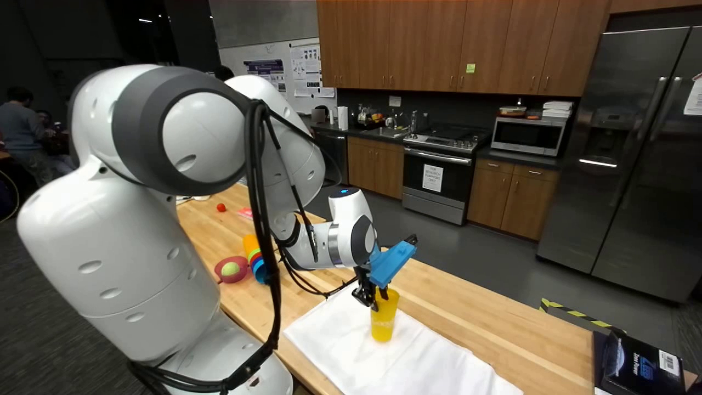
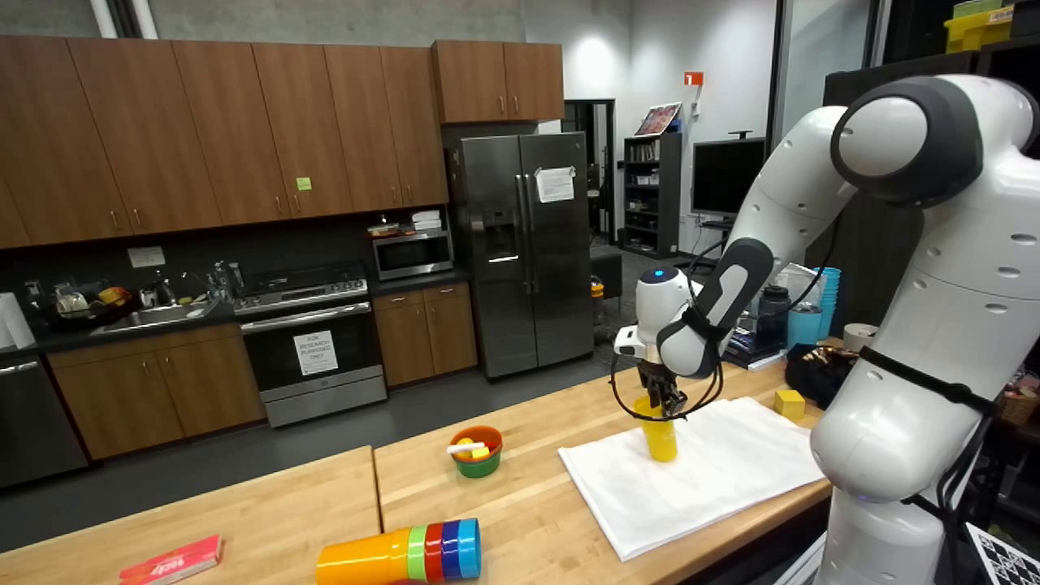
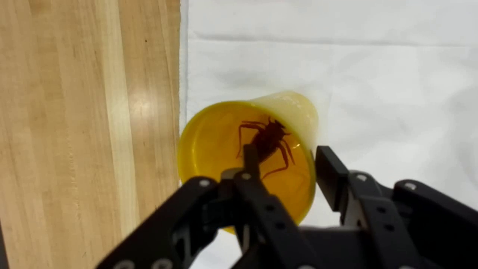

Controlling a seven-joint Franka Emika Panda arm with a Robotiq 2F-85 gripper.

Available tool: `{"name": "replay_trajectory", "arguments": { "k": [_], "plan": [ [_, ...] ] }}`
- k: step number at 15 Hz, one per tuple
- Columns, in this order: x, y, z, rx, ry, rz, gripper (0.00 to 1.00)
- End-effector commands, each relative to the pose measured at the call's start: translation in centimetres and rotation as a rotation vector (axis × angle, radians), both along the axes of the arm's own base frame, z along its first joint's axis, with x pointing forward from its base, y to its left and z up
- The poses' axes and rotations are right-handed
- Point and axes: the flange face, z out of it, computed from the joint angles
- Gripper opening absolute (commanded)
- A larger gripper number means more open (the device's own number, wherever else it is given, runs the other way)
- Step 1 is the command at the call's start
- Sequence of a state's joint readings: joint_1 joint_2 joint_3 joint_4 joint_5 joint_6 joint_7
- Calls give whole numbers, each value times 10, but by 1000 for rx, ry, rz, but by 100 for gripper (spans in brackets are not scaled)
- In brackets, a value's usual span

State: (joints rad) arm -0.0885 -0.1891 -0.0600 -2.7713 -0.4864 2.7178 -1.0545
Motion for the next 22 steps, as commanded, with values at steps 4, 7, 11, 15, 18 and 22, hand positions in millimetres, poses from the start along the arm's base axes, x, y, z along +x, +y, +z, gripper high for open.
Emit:
{"name": "replay_trajectory", "arguments": {
  "k": [4, 7, 11, 15, 18, 22],
  "plan": [
    [-10, -16, 13, -32, 58, 29, 96],
    [-14, -16, 12, 32, 136, 206, 100],
    [-31, -42, 38, 93, 186, 363, 100],
    [-43, -83, 72, 180, 136, 438, 100],
    [-42, -121, 93, 226, 131, 283, 100],
    [-23, -163, 95, 206, 78, 49, 100]
  ]
}}
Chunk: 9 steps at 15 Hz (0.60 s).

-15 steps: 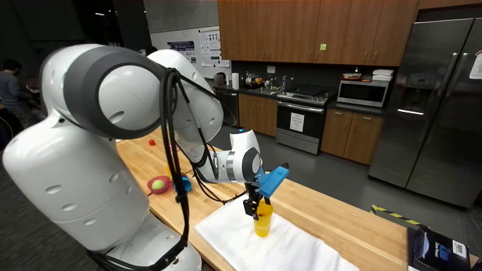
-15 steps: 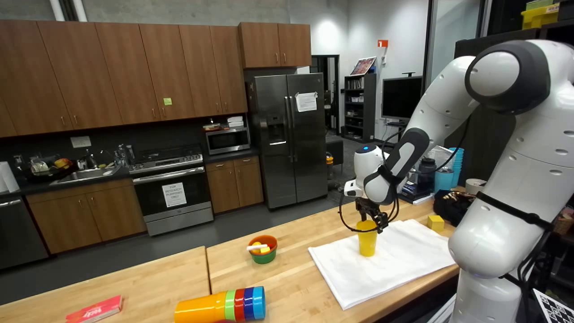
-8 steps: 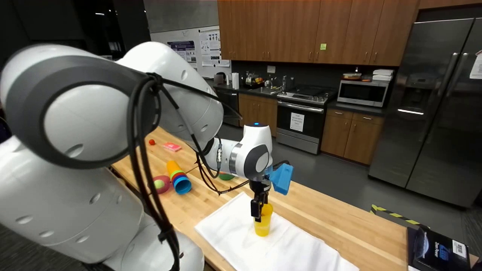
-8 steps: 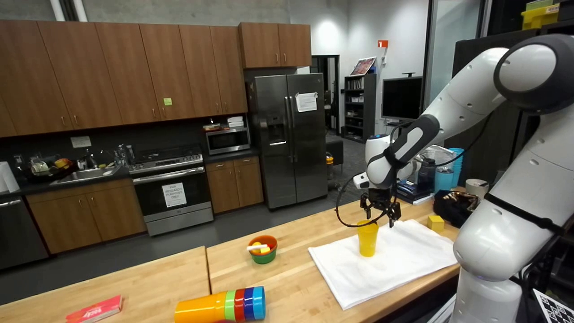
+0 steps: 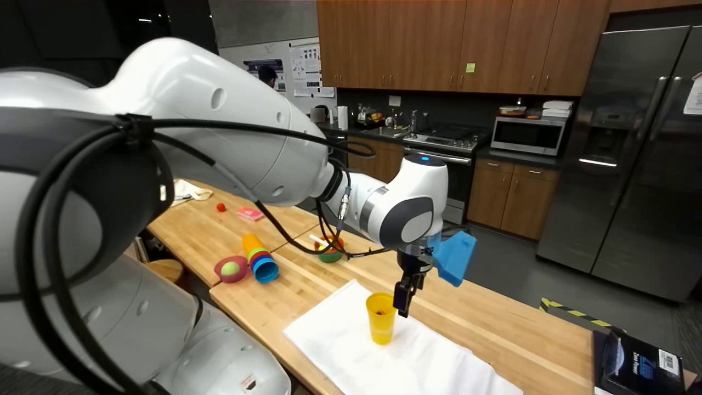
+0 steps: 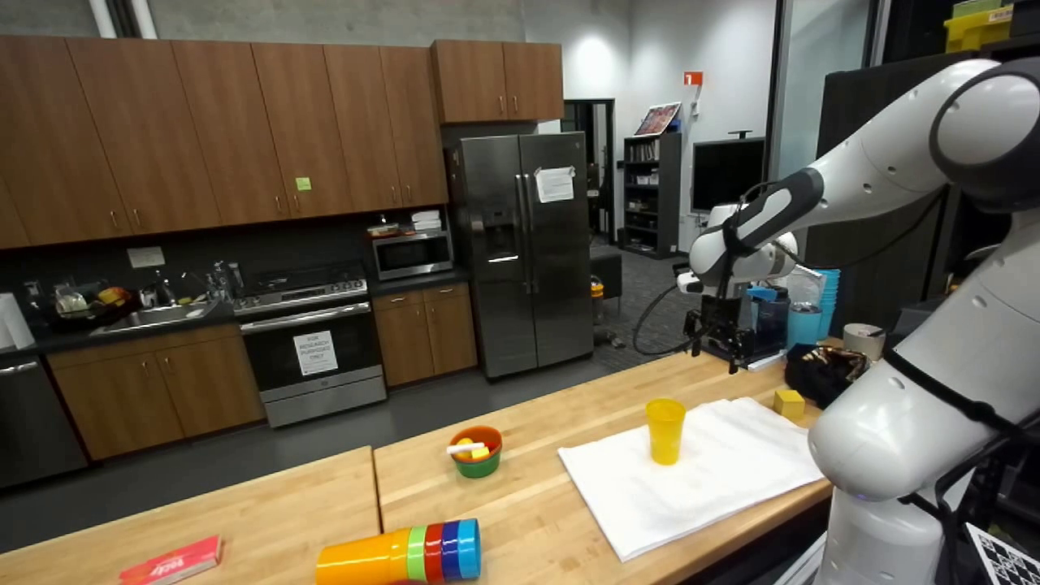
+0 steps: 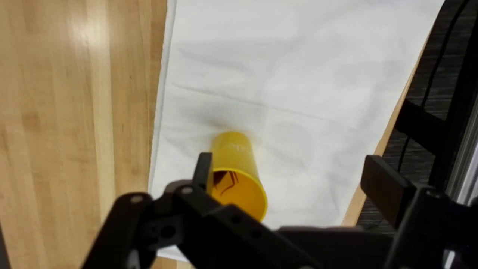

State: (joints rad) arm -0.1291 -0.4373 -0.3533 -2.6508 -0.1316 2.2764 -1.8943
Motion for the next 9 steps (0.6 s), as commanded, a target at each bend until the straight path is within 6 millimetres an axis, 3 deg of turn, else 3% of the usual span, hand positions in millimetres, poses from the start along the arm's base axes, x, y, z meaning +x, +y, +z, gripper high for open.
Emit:
{"name": "replay_trajectory", "arguments": {
  "k": [1, 5, 6, 9],
  "plan": [
    [25, -28, -8, -16, -28, -199, 100],
    [38, -44, -29, -24, -22, -421, 100],
    [28, -33, -23, -27, -29, -329, 100],
    [35, -39, -35, -30, -5, -392, 100]
  ]
}}
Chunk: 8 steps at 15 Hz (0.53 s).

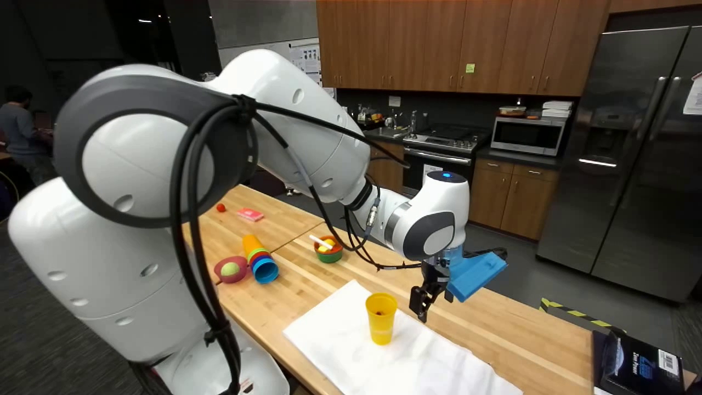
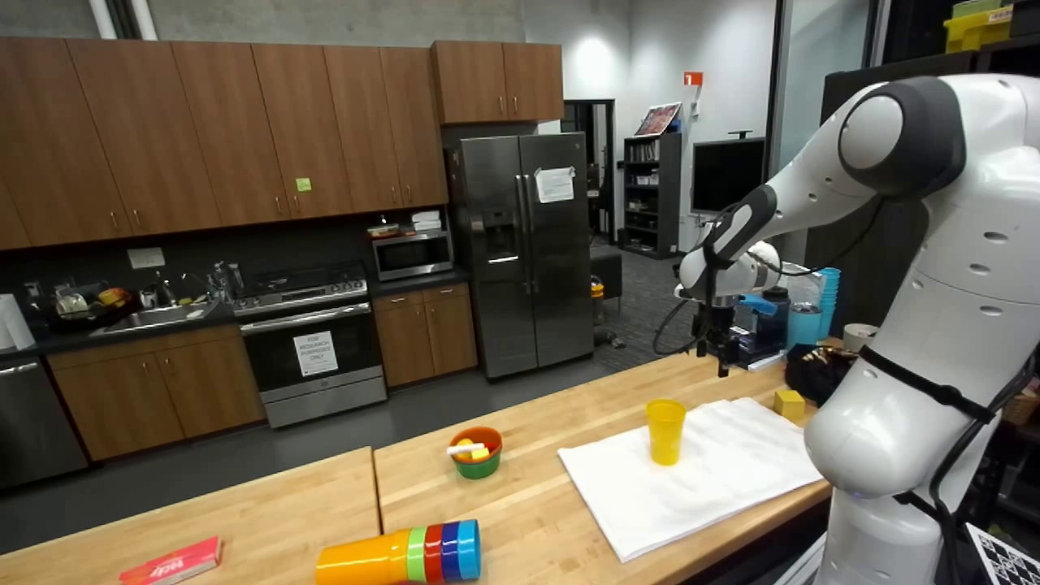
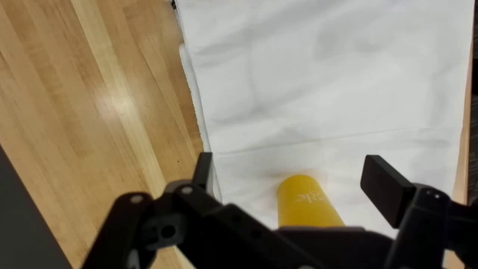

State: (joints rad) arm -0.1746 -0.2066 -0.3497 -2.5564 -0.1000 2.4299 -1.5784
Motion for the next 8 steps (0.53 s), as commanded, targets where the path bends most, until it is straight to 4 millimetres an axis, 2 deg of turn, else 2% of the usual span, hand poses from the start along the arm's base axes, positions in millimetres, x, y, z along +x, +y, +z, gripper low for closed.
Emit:
{"name": "replay_trajectory", "arguments": {
  "k": [1, 7, 8],
  "plan": [
    [1, -1, 0, 1, 0, -5, 100],
    [2, -1, 1, 0, -2, -11, 100],
    [3, -3, -4, 4, 16, -22, 100]
  ]
}}
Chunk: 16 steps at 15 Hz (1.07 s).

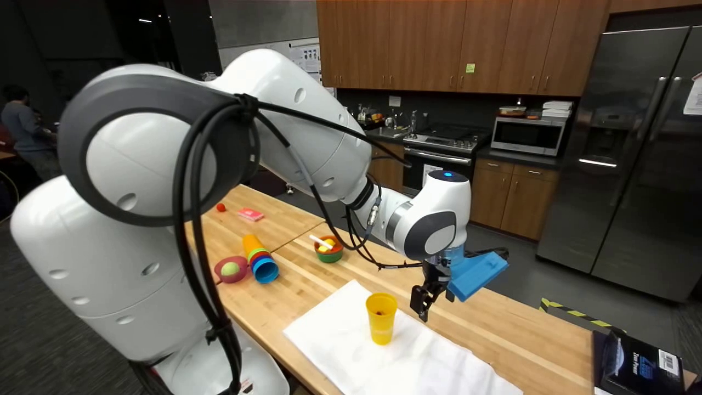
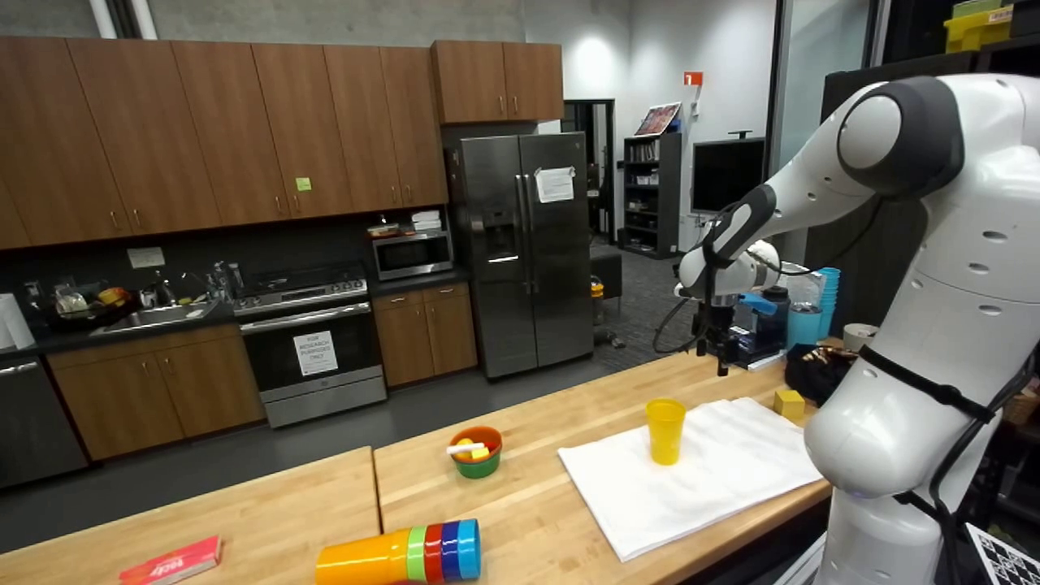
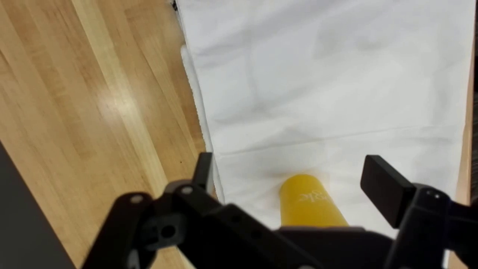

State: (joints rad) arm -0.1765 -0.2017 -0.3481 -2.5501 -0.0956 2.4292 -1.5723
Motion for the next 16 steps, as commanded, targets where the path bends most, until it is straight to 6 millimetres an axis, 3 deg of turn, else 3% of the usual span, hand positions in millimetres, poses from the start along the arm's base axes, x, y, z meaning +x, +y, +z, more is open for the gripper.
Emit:
{"name": "replay_trajectory", "arguments": {
  "k": [1, 5, 10, 13, 16],
  "plan": [
    [3, -4, -11, -9, 33, -49, 100],
    [3, -30, -59, -52, 140, -253, 100],
    [1, -84, -114, -82, 246, -516, 100],
    [1, -116, -128, -90, 274, -666, 100],
    [-2, -148, -119, -73, 268, -761, 100]
  ]
}}
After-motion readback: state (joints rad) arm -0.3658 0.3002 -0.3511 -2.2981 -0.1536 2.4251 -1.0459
